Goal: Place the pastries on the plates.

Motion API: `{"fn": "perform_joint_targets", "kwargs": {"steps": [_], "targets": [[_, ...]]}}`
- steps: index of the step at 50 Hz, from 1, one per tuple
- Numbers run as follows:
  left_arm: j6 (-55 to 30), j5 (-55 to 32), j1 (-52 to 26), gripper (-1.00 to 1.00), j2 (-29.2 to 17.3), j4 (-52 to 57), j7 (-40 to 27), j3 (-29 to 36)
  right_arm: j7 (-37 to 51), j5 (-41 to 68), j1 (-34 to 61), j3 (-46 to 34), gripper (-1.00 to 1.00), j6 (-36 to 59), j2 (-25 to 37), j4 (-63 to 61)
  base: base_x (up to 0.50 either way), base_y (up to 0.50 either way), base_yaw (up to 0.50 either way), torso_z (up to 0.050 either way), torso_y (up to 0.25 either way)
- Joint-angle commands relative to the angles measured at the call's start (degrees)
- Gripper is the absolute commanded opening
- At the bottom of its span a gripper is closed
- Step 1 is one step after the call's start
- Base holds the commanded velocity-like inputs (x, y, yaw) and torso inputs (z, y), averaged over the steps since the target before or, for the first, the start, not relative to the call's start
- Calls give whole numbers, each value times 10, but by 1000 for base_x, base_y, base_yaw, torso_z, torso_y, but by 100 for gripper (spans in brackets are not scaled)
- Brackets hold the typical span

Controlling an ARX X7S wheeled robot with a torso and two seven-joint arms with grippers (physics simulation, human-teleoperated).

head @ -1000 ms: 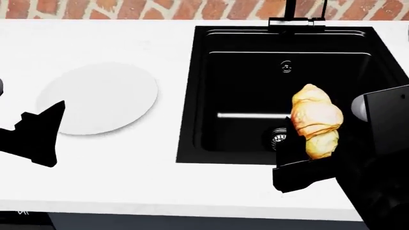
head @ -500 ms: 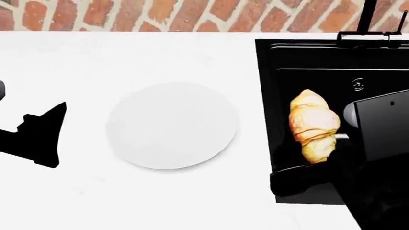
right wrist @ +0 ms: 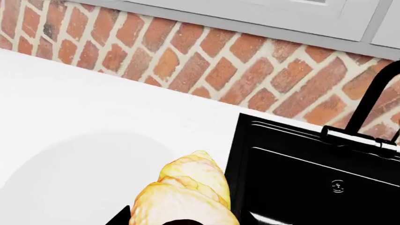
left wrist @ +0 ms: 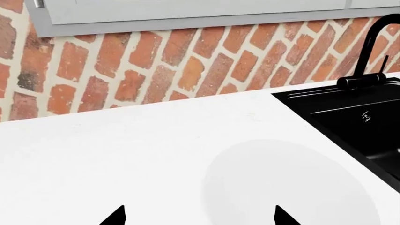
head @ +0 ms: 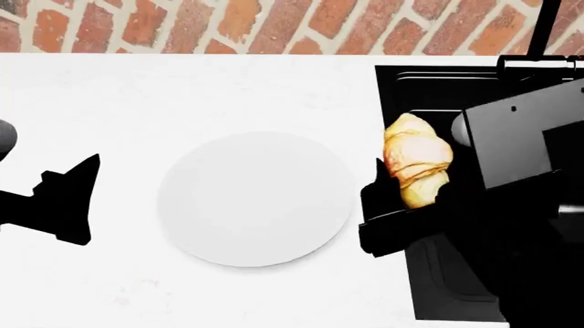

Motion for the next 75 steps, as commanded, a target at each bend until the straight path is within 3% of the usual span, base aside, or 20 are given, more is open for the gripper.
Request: {"fn": "perform_joint_targets", "kwargs": {"steps": [1, 7, 15, 27, 50, 51, 62, 75], "targets": [[7, 4, -1, 100, -1, -4, 5, 4, -55, -50, 147, -119, -100, -1, -57, 119, 0, 0, 0, 0, 0], [17, 10, 7, 100, -2, -6, 12, 4, -93, -88, 201, -189, -100, -38, -121, 210, 0, 0, 0, 0, 0], [20, 5, 14, 100, -5, -1, 5, -3, -140, -129, 204, -241, -100, -119, -195, 357, 0, 0, 0, 0, 0], [21, -7, 13, 100, -8, 5, 3, -7, -169, -129, 217, -260, -100, -139, -231, 408, 0, 0, 0, 0, 0], [36, -3, 32, 100, -13, 7, 4, -9, -152, -144, 177, -286, -100, -146, -225, 416, 0, 0, 0, 0, 0], [36, -3, 32, 100, -12, 7, 4, -9, -150, -144, 177, -285, 100, -146, -224, 414, 0, 0, 0, 0, 0], [41, -1, 28, 100, -8, 14, -5, -6, -120, -122, 176, -251, 100, -132, -211, 367, 0, 0, 0, 0, 0], [37, -13, 23, 100, -12, 18, -13, -11, -21, -46, 147, -105, 100, -112, -156, 213, 0, 0, 0, 0, 1]]}}
